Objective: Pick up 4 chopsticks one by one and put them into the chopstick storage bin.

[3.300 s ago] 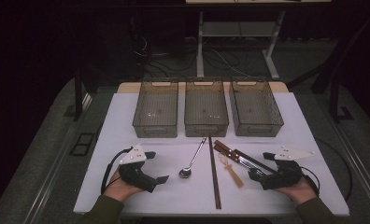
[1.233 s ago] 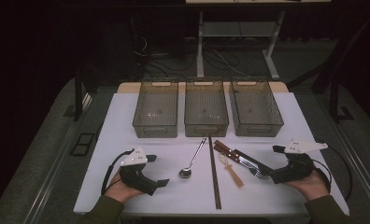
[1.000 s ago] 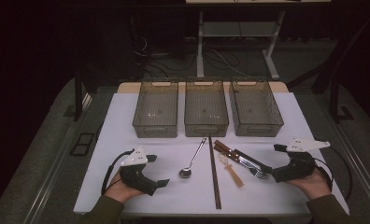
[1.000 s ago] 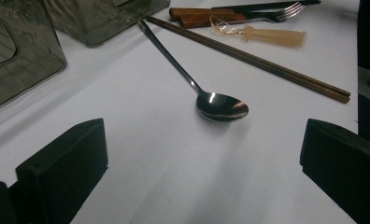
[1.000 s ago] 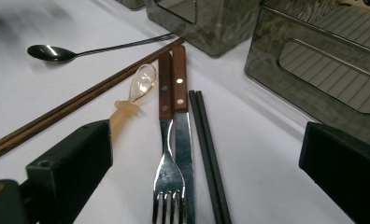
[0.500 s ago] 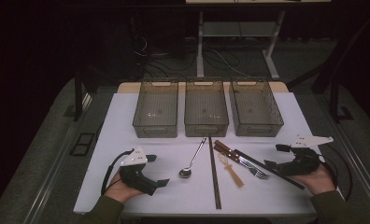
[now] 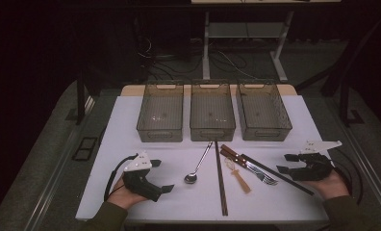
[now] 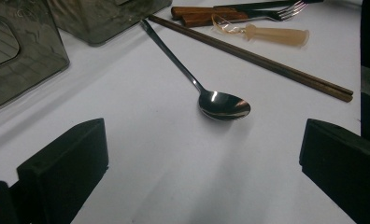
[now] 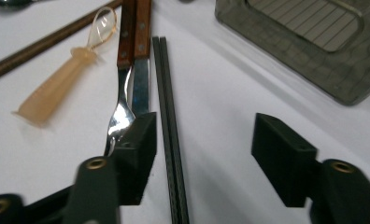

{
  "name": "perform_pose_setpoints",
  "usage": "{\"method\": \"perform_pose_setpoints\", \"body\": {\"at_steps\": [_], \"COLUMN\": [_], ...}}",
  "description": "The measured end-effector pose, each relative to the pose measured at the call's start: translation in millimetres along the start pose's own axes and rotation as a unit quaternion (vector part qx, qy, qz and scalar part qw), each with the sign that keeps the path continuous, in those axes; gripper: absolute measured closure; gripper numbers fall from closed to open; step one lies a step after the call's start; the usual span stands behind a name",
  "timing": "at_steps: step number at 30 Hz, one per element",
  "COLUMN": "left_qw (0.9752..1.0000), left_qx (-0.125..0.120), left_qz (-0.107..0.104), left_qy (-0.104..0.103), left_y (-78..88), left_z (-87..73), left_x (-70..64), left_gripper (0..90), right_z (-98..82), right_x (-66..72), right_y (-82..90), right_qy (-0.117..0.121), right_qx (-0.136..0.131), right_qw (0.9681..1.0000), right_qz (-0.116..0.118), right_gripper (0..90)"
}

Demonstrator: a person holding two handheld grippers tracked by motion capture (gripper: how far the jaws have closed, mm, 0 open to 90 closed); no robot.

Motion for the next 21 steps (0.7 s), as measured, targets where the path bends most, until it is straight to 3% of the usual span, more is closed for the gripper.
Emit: {"method": "perform_pose_setpoints", "body": {"at_steps": [14, 21], "left_qw": [1.0, 1.0], "left_qx": [0.002, 0.001], "left_qz": [-0.001, -0.002], "left_qy": [0.003, 0.003], "left_y": [-1.1, -0.8], "left_z": [-0.8, -0.6], "left_x": [0.0, -0.4], "left_gripper": [0.6, 0.8], "right_z": [-9.4, -11.7], "right_x": [4.0, 6.0], "right_y": [-6.0, -8.4], "right_qy": [0.011, 0.02], "right_qx": [0.044, 0.06], "right_qw": [0.9986, 0.9973], "right_qz": [0.029, 0.037], "right_gripper": [75.4, 82.2]}}
Point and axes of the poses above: each handheld gripper's, and its own axes: y roughly backward along the jaws, z roughly out of its top, x roughly to its left, the point moved 5 cm from there along -y, roughly forward along the jaws, and after that the axes turned 3 degrees about -z, right-handed, at the moved point
